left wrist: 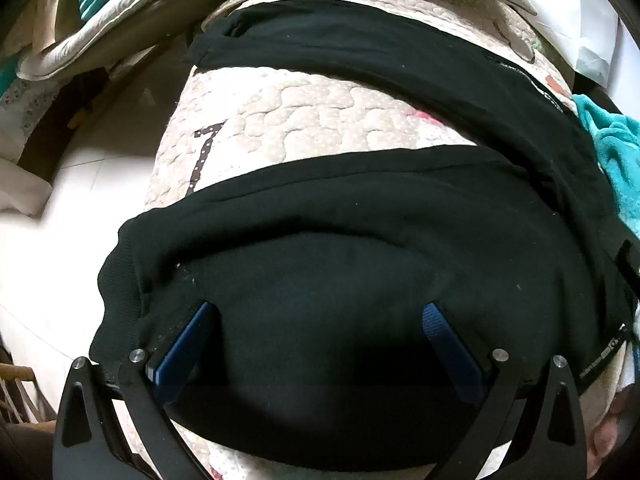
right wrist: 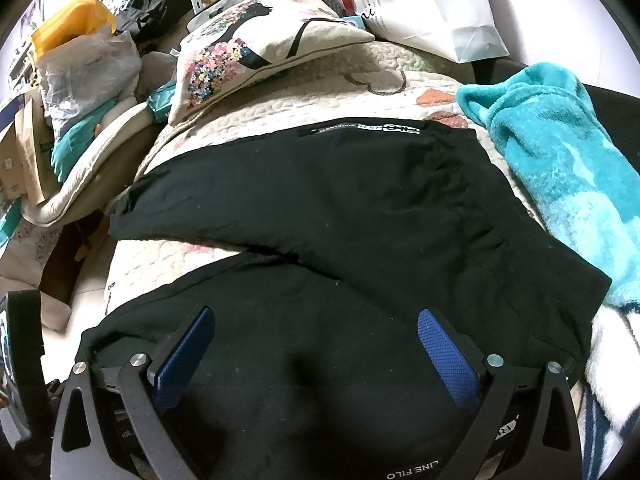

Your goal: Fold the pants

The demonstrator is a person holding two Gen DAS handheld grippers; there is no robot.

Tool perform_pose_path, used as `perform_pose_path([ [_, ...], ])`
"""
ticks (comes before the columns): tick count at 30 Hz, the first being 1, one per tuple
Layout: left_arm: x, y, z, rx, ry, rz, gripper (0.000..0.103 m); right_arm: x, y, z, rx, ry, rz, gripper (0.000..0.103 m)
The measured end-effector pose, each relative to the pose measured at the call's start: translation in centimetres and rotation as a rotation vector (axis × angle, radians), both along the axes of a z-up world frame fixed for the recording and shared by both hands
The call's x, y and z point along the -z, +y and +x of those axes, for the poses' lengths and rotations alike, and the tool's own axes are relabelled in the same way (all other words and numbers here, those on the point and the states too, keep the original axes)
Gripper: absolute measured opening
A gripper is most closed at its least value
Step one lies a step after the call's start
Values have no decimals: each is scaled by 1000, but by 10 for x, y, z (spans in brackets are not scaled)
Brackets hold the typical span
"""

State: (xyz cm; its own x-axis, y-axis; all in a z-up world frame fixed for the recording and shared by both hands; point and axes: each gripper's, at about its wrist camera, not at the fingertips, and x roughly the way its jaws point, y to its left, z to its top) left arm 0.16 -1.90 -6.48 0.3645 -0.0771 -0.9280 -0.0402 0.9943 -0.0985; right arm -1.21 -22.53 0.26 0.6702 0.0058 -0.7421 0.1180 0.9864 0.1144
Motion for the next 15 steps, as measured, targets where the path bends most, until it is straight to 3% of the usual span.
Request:
perform_pose_path([
  [3, -9, 3, -1, -6, -42, -20, 101, 1, 1, 1, 5, -10, -19, 103],
  [5, -18, 4, -4, 6, -82, -19, 79, 1, 3, 2, 6, -14, -45, 103],
  [10, -69, 31, -7, 6, -154, -134, 52, -31, 2, -6, -39, 5, -39, 103],
  [12, -93, 47, -8, 12, -201, -169, 51, -58, 1, -9, -88, 19, -21, 103],
  [15, -126, 63, 0, 56, -262, -127, 51, -103, -3, -8, -193, 12, 9, 103],
])
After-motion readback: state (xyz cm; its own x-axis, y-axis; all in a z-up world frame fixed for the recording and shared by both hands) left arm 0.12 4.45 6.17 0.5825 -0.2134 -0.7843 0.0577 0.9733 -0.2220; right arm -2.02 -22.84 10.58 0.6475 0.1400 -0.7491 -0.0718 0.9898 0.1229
